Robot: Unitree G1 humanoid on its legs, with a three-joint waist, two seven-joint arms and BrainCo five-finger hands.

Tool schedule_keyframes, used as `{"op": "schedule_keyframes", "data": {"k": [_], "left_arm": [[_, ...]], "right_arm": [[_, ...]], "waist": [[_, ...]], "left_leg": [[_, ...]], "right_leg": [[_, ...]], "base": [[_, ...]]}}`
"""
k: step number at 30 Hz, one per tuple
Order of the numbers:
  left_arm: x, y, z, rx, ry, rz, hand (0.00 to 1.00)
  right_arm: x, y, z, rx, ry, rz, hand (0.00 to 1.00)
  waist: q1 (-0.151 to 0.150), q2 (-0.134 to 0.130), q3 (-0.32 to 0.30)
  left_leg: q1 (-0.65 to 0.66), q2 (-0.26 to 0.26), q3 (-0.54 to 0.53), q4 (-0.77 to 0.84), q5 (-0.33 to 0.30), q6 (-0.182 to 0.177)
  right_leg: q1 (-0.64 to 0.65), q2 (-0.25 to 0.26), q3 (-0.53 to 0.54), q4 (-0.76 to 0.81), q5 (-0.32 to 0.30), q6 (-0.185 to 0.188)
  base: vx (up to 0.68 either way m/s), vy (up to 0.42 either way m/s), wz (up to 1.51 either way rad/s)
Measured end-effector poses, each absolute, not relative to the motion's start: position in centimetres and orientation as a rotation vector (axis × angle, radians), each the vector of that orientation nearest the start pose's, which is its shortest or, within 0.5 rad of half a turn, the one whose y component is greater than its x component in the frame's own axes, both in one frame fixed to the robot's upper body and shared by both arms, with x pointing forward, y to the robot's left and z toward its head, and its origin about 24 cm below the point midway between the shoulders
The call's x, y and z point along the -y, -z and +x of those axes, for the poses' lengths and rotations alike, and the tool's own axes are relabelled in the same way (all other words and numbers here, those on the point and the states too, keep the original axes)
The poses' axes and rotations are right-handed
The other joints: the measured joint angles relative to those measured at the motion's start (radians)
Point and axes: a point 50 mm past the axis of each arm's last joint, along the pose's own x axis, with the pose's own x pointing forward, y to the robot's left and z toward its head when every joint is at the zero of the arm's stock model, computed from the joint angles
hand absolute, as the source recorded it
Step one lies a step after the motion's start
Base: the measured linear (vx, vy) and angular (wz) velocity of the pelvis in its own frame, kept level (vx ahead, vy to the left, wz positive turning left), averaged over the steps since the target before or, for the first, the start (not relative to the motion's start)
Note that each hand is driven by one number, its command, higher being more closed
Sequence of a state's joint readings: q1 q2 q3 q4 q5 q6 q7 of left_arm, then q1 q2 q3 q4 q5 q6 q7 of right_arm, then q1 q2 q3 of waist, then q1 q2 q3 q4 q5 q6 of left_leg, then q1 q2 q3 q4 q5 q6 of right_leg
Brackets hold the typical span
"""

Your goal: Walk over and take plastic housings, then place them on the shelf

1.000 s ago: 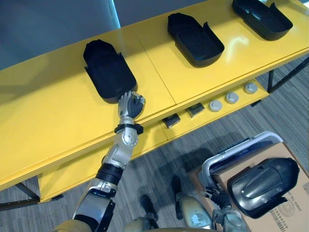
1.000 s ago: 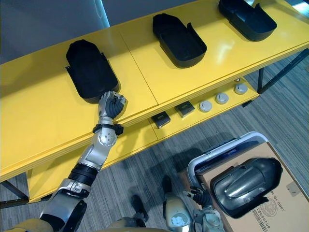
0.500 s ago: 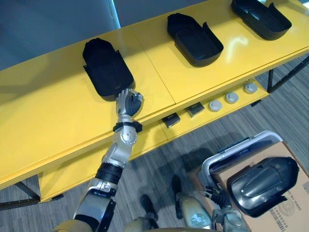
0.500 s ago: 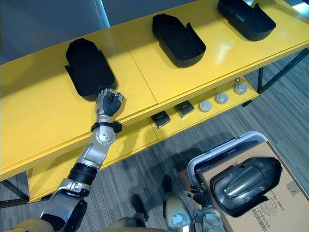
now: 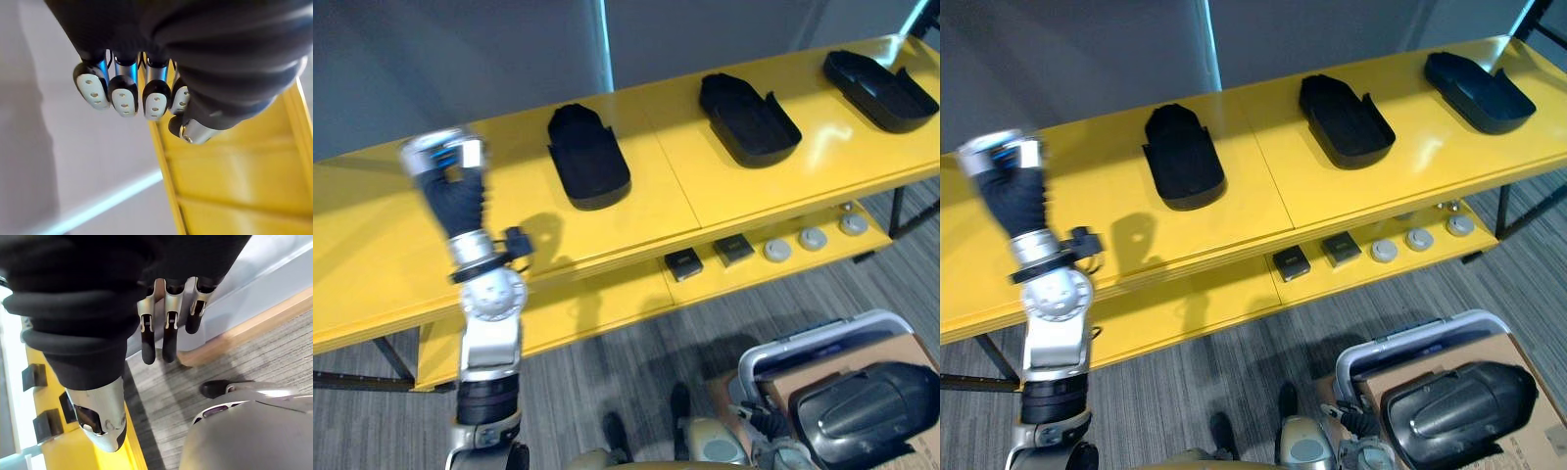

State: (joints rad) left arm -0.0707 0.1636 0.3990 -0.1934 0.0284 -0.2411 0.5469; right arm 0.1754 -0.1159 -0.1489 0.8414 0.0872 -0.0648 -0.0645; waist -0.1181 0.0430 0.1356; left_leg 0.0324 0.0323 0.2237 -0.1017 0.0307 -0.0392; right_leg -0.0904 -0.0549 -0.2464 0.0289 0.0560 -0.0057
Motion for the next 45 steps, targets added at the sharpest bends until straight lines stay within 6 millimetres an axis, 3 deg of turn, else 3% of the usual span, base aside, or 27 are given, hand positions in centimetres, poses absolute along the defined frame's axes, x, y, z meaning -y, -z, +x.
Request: {"op": "schedule_keyframes", "data": {"k": [1, 2, 3, 5, 8, 10, 12, 16, 27, 32, 36, 39, 42, 44, 45], "left_arm": [[-28.8, -12.4, 21.1, 0.51, -0.918, 0.109, 1.0], [-30.0, -9.3, 19.9, 0.352, -0.951, 0.122, 0.0], [-30.4, -8.0, 19.4, 0.281, -0.957, 0.136, 0.0], [-31.7, -2.8, 16.9, -0.007, -0.963, 0.183, 0.0], [-31.8, 2.3, 14.4, -0.292, -0.938, 0.181, 0.0], [-30.6, 6.5, 11.7, -0.527, -0.898, 0.153, 0.0], [-29.0, 9.5, 9.6, -0.702, -0.839, 0.121, 0.0], [-25.7, 12.3, 8.3, -0.856, -0.695, 0.075, 0.0], [-21.5, 13.4, 10.4, -0.885, -0.4, 0.151, 0.0], [-21.0, 13.3, 11.3, -0.869, -0.348, 0.19, 0.0], [-20.9, 12.9, 12.5, -0.837, -0.344, 0.189, 0.0], [-20.7, 12.4, 13.9, -0.794, -0.338, 0.187, 0.0], [-20.5, 11.5, 15.9, -0.73, -0.326, 0.188, 0.0], [-20.9, 11.2, 16.2, -0.706, -0.332, 0.201, 0.0], [-21.0, 11.1, 16.2, -0.705, -0.332, 0.206, 0.0]], "right_arm": [[22.6, 14.2, 10.0, -0.931, 0.338, -0.002, 0.0], [22.6, 14.2, 9.9, -0.933, 0.339, -0.003, 0.0], [22.6, 14.2, 9.9, -0.935, 0.338, -0.004, 0.0], [22.5, 14.2, 9.9, -0.936, 0.327, -0.018, 0.0], [22.1, 13.9, 10.6, -0.908, 0.309, -0.013, 0.0], [21.5, 13.7, 11.5, -0.882, 0.289, -0.008, 0.0], [21.2, 13.6, 11.9, -0.875, 0.28, -0.009, 0.0], [21.2, 13.6, 12.0, -0.872, 0.282, -0.011, 0.0], [21.3, 13.5, 12.2, -0.867, 0.288, -0.012, 0.0], [21.3, 13.4, 12.7, -0.855, 0.284, -0.013, 0.0], [21.0, 12.5, 15.2, -0.794, 0.242, -0.054, 0.0], [20.8, 11.9, 16.7, -0.757, 0.226, -0.085, 0.0], [20.5, 11.9, 16.9, -0.754, 0.218, -0.093, 0.0], [19.4, 11.5, 17.7, -0.725, 0.198, -0.081, 0.0], [19.2, 11.3, 18.0, -0.715, 0.192, -0.081, 0.0]], "waist": [[0.007, -0.001, -0.009], [0.023, -0.002, -0.012], [0.023, -0.004, -0.014], [0.031, -0.016, -0.028], [0.048, -0.026, -0.035], [0.052, -0.034, -0.041], [0.052, -0.036, -0.042], [0.052, -0.035, -0.041], [0.039, -0.026, -0.045], [0.037, -0.017, -0.045], [0.049, -0.007, -0.032], [0.047, 0.006, -0.013], [0.05, -0.018, 0.01], [0.058, -0.051, 0.037], [0.059, -0.055, 0.042]], "left_leg": [[-0.001, 0.0, -0.006, 0.0, 0.0, 0.0], [0.002, 0.0, -0.013, 0.0, 0.007, 0.009], [0.002, 0.0, -0.019, 0.0, 0.007, 0.009], [0.012, 0.001, -0.028, 0.0, 0.005, 0.006], [0.02, 0.002, -0.027, 0.0, 0.005, 0.006], [0.021, 0.003, -0.016, 0.0, 0.002, 0.009], [0.028, 0.004, 0.002, 0.0, 0.001, 0.01], [0.037, 0.006, 0.025, 0.0, -0.005, 0.011], [0.058, 0.016, 0.062, 0.005, -0.029, -0.007], [0.028, 0.033, 0.081, 0.133, -0.104, -0.013], [-0.054, 0.028, -0.037, 0.291, -0.156, -0.019], [-0.048, 0.026, -0.083, 0.297, -0.197, -0.023], [-0.048, 0.016, -0.057, 0.295, -0.215, -0.001], [-0.064, 0.01, 0.024, 0.312, -0.224, 0.014], [-0.075, 0.01, 0.048, 0.325, -0.23, 0.025]], "right_leg": [[0.001, 0.0, -0.004, 0.0, -0.001, -0.001], [0.015, -0.001, -0.014, -0.003, -0.001, 0.0], [0.024, -0.001, -0.021, -0.008, -0.002, 0.0], [0.043, 0.0, -0.03, -0.015, -0.005, 0.004], [0.051, 0.0, -0.029, -0.015, -0.013, 0.011], [0.051, 0.0, -0.026, -0.015, -0.015, 0.013], [0.052, 0.001, -0.015, -0.014, -0.015, 0.013], [0.051, 0.005, 0.009, -0.015, -0.019, 0.008], [0.047, 0.021, 0.048, -0.005, -0.034, 0.015], [0.005, 0.015, 0.08, 0.097, -0.091, 0.006], [-0.06, 0.01, 0.154, 0.15, -0.099, 0.008], [-0.08, 0.021, 0.191, 0.166, -0.094, 0.016], [-0.098, 0.022, 0.231, 0.156, -0.065, 0.034], [-0.116, 0.03, 0.314, 0.096, 0.004, 0.055], [-0.12, 0.033, 0.329, 0.067, 0.032, 0.064]], "base": [[0.02, -0.013, 0.18], [0.02, -0.013, 0.22], [0.0, -0.005, 0.3], [0.0, 0.0, 0.17], [0.0, 0.0, 0.0], [-0.01, -0.001, -0.02], [-0.01, 0.002, -0.13], [0.01, -0.001, -0.18], [0.05, -0.015, -0.12], [0.11, -0.018, -0.19], [0.06, -0.008, -0.49], [-0.01, 0.067, -0.41], [-0.07, 0.102, -0.42], [-0.15, 0.127, -1.01], [-0.2, 0.122, -1.24]]}}
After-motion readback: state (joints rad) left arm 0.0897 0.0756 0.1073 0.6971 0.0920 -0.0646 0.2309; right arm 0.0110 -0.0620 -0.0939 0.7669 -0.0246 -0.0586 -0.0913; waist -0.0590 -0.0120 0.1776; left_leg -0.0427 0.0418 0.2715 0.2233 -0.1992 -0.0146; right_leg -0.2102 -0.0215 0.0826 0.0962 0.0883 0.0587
